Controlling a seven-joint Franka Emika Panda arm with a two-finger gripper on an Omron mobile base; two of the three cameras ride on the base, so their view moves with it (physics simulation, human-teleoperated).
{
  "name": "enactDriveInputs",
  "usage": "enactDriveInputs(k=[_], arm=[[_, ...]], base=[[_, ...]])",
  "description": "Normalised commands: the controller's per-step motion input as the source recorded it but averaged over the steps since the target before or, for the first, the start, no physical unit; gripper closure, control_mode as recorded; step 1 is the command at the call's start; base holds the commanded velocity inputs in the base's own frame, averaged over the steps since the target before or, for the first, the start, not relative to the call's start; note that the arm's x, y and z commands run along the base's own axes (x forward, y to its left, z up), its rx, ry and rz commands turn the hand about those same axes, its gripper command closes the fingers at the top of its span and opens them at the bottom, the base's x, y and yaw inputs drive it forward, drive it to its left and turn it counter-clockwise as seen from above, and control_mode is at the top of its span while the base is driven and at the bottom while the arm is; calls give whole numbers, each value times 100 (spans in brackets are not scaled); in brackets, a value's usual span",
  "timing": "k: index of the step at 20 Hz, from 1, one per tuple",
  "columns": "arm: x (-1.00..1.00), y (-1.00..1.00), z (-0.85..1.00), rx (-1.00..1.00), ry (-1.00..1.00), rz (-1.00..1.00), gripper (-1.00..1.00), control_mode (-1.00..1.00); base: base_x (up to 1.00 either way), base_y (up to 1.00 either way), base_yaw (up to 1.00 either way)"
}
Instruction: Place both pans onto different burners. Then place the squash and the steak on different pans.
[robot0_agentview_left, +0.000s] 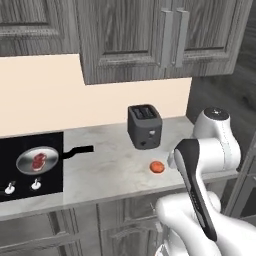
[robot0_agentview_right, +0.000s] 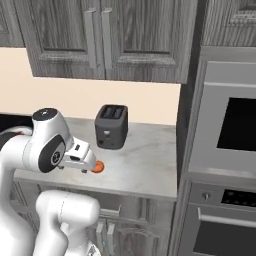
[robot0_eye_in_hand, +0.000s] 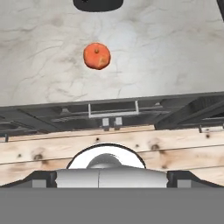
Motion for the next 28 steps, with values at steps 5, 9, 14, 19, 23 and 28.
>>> enactDriveInputs(k=[5, 9, 14, 19, 23, 28], arm=[[0, 0, 0, 0, 0, 0, -100, 100], [0, 0, 0, 0, 0, 0, -100, 100], [0, 0, 0, 0, 0, 0, -100, 100], [0, 0, 0, 0, 0, 0, -100, 100], [51, 0, -23, 0, 0, 0, -100, -100], [45, 0, -36, 0, 0, 0, -100, -100]], base=[[17, 44, -1], [51, 3, 0], [56, 0, 0], [45, 0, 0], [0, 0, 0], [0, 0, 0]])
